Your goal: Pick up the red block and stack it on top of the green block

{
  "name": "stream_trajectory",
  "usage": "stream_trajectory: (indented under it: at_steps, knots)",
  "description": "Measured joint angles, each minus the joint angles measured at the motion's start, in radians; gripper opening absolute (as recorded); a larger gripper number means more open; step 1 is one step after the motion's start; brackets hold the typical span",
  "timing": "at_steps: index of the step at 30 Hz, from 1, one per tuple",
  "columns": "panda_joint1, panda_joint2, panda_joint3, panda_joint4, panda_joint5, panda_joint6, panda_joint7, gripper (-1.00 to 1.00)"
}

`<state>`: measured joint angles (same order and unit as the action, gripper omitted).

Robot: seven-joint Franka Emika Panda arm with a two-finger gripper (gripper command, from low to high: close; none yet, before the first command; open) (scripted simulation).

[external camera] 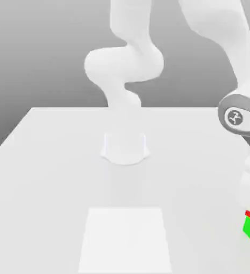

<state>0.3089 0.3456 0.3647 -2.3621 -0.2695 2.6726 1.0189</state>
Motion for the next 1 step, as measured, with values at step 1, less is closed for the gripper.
stream_trajectory:
  at_steps: [1]
  knots:
    - [0.000, 0.000, 0.000, 0.000, 0.000, 0.000, 0.000, 1.00]
